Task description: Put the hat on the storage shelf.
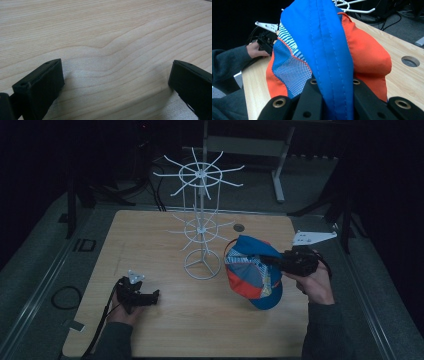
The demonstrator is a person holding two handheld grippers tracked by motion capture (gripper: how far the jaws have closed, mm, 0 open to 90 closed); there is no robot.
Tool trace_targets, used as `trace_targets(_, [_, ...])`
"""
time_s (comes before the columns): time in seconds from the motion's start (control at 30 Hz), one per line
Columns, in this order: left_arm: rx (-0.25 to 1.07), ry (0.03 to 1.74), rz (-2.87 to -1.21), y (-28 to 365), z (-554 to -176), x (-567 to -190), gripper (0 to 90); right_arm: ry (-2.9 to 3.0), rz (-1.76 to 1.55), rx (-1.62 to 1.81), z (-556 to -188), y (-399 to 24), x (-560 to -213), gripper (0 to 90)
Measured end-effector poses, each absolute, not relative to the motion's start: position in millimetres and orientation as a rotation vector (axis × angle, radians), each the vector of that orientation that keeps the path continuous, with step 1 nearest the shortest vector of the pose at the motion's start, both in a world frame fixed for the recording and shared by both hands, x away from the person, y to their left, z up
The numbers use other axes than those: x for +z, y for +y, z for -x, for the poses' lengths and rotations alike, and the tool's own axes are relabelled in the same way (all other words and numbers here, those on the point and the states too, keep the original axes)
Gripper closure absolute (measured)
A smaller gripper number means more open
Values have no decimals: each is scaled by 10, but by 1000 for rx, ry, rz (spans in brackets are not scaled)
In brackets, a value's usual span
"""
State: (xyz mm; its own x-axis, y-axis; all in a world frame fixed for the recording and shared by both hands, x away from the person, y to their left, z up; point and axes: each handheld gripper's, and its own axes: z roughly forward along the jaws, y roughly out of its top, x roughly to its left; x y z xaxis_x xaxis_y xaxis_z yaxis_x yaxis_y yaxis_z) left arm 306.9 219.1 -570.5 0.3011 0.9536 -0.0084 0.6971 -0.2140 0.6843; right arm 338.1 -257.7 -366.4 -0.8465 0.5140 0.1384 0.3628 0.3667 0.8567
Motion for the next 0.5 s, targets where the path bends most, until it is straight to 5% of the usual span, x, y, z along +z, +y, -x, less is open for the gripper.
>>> trace_targets(0.5, [569,1463,-1988,2190,-3069,-5706,2,2415,-790,1497,-3384,-2600,-3484,882])
